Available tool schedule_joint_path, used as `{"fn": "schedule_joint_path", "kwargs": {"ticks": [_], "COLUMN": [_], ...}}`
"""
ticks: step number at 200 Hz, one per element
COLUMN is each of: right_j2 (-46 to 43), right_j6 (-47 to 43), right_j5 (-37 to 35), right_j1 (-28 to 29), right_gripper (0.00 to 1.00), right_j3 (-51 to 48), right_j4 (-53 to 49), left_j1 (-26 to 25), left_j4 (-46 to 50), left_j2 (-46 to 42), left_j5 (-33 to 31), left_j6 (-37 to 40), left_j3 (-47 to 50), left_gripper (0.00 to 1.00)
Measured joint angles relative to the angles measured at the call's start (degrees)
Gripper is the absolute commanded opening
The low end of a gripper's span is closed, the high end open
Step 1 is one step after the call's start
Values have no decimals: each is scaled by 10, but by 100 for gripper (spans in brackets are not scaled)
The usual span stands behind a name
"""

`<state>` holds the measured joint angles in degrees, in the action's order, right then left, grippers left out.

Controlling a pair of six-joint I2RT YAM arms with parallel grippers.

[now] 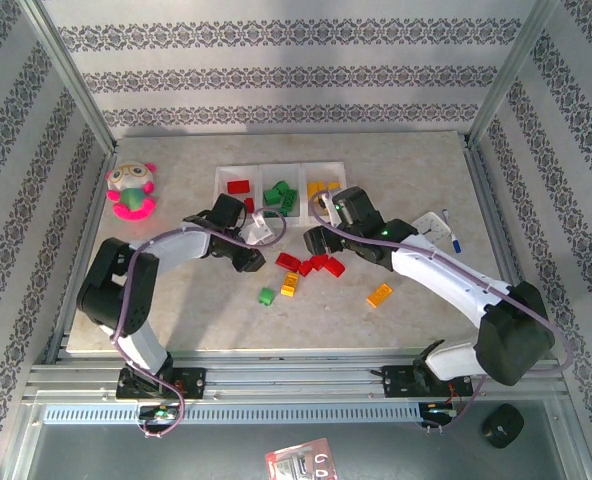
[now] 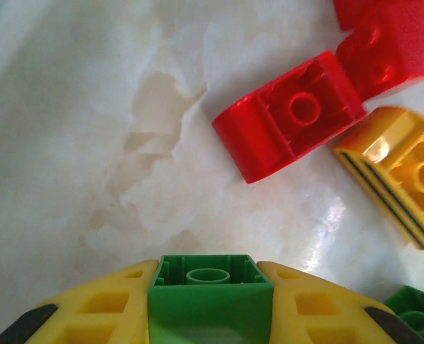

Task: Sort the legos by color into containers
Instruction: Pick up the lego from the center of the table, then place the lego in the container.

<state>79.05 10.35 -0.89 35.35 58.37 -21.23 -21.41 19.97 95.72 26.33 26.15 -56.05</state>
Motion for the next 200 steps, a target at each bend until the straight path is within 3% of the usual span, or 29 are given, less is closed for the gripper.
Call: {"fn": "schedule_joint_path", "kwargs": {"ticks": [29, 52, 65, 111, 153, 182, 191, 200], "right_j2": [-13, -19, -20, -22, -31, -42, -43, -44], "right_j6": [0, -1, -2, -2, 0, 1, 2, 2], "right_j5": [0, 0, 0, 0, -3, -9, -11, -12], "right_j1": [0, 0, 0, 0, -2, -14, -18, -19], "right_gripper": [88, 89, 89, 89, 88, 88, 88, 88], "right_j3": [0, 0, 0, 0, 0, 0, 0, 0], "right_j4": [1, 0, 0, 0, 0, 0, 0, 0], "left_j1": [0, 0, 0, -4, -22, -26, -26, -26], "left_j4": [-17, -48, -57, -106, -113, -68, -51, -34], "left_j2": [-65, -91, -85, 15, 137, 225, 249, 266], "left_j5": [-12, -20, -36, -89, -151, -190, -198, -205], "left_j6": [-69, -136, -191, -343, -385, -395, -397, -398], "left_j3": [12, 7, -11, -138, -261, -368, -397, -420], "left_gripper": [21, 6, 5, 3, 3, 9, 16, 29]}}
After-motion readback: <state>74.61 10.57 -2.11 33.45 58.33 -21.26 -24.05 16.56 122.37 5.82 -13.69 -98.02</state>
